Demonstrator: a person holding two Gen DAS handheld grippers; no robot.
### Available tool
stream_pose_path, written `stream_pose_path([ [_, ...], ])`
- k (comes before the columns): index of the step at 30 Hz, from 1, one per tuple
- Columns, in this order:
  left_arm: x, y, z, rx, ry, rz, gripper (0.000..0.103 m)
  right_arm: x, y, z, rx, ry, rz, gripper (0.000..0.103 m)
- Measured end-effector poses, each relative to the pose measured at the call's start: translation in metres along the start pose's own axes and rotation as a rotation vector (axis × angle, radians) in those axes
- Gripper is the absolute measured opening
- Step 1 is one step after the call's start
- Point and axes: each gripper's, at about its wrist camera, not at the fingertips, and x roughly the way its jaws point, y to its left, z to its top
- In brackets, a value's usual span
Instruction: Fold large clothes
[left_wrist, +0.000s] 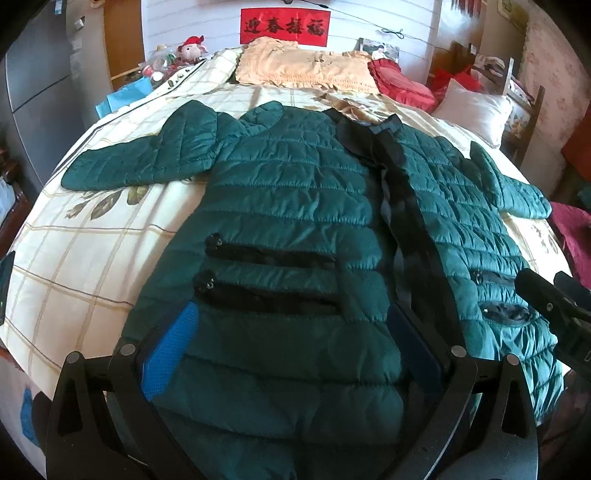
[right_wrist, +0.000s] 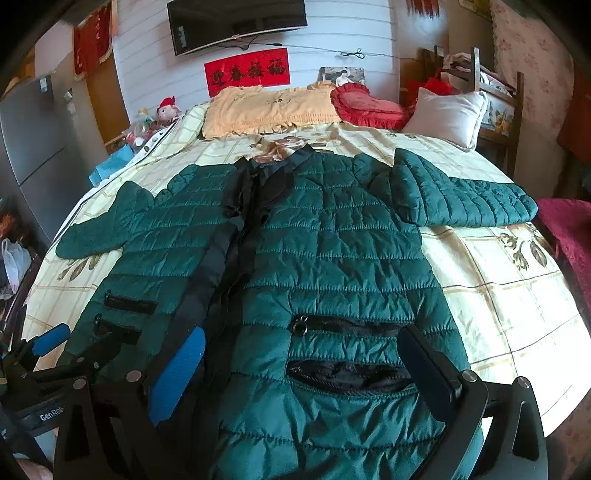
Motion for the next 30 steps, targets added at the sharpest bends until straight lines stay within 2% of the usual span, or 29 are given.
stream_pose_path([
  [30, -0.0014, -0.0005, -0.0067, 0.006, -0.003, 0.003, 0.102, -0.0047, 0.0006, -0.0071, 0.002, 0.007, -0.02, 0.103],
])
